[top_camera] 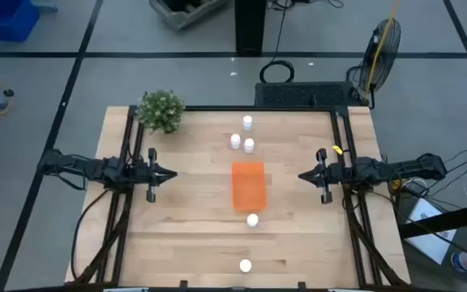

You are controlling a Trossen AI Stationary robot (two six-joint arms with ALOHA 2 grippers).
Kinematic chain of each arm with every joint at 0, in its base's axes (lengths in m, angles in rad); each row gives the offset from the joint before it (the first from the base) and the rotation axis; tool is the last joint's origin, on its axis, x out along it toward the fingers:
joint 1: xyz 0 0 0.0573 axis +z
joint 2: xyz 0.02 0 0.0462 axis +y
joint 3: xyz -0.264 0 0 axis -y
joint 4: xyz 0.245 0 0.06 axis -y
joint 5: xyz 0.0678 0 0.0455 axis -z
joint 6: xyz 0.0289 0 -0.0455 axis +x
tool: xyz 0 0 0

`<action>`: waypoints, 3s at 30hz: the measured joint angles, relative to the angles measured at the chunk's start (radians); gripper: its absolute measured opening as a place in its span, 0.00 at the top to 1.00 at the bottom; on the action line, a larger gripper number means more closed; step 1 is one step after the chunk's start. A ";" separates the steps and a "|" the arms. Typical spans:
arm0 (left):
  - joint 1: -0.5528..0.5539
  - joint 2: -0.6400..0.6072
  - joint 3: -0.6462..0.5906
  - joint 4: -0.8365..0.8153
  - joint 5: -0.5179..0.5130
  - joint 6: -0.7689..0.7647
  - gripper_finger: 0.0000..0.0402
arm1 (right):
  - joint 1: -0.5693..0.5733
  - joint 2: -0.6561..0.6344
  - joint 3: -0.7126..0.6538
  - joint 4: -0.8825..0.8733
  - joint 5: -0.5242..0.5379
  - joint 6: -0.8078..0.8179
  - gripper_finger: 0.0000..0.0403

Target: Pick and place pill bottles into a basket

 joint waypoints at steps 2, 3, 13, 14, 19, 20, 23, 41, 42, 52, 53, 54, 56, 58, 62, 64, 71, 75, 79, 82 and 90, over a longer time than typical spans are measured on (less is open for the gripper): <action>0.000 0.000 0.000 0.000 0.000 0.000 0.92 | 0.000 0.000 0.000 0.000 0.000 0.000 1.00; 0.000 0.000 0.000 0.000 0.000 0.000 0.92 | 0.000 0.000 0.000 0.000 0.000 0.000 1.00; 0.000 0.000 0.000 0.000 0.000 0.000 0.92 | 0.000 0.000 0.000 0.000 0.000 0.000 1.00; 0.000 0.000 0.000 0.000 0.000 0.000 0.92 | 0.000 0.000 0.000 0.000 0.000 0.000 1.00; 0.000 0.000 0.000 0.000 0.000 0.000 0.92 | 0.000 0.000 0.000 0.000 0.000 0.000 1.00; 0.000 0.000 0.000 0.000 0.000 0.000 0.92 | 0.000 0.000 0.000 0.000 0.000 0.000 1.00; 0.000 0.000 0.000 0.000 0.000 0.000 0.92 | 0.000 0.000 0.000 0.000 0.000 0.000 1.00; 0.000 0.000 0.000 0.000 0.000 0.000 0.92 | 0.000 0.000 0.000 0.000 0.000 0.000 1.00; 0.000 0.000 0.000 0.000 0.000 0.000 0.92 | 0.000 0.000 0.000 0.000 0.000 0.000 1.00; 0.000 0.000 0.000 0.000 0.000 0.000 0.92 | 0.000 0.000 0.000 0.000 0.000 0.000 1.00; 0.000 0.000 0.000 0.000 0.000 0.000 0.92 | 0.000 0.000 0.000 0.000 0.000 0.000 1.00; 0.000 0.000 0.000 0.000 0.000 0.000 0.92 | 0.000 0.000 0.000 0.000 0.000 0.000 1.00; 0.000 0.000 0.000 0.000 0.000 0.000 0.92 | 0.000 0.000 0.000 0.000 0.000 0.000 1.00; 0.000 0.000 0.000 0.000 0.000 0.000 0.92 | 0.000 0.000 0.000 0.000 0.000 0.000 1.00; 0.000 0.000 0.000 0.000 0.000 0.000 0.92 | 0.000 0.000 0.000 0.000 0.000 0.000 1.00; 0.000 0.000 0.000 0.000 0.000 0.000 0.92 | 0.000 0.000 0.000 0.000 0.000 0.000 1.00; 0.000 0.000 0.000 0.000 0.000 0.000 0.92 | 0.000 0.000 0.000 0.000 0.000 0.000 1.00; 0.000 0.000 0.000 0.000 0.000 0.000 0.92 | 0.000 0.000 0.000 0.010 0.000 -0.004 1.00; 0.000 0.000 0.000 0.000 0.000 0.000 0.92 | 0.000 0.001 0.000 0.106 0.000 0.037 1.00; 0.000 0.000 0.000 0.000 0.000 0.000 0.92 | 0.001 0.001 0.000 0.176 0.000 0.098 1.00; 0.000 0.000 0.000 0.000 0.000 0.000 0.92 | 0.001 0.001 0.000 0.217 0.040 0.197 1.00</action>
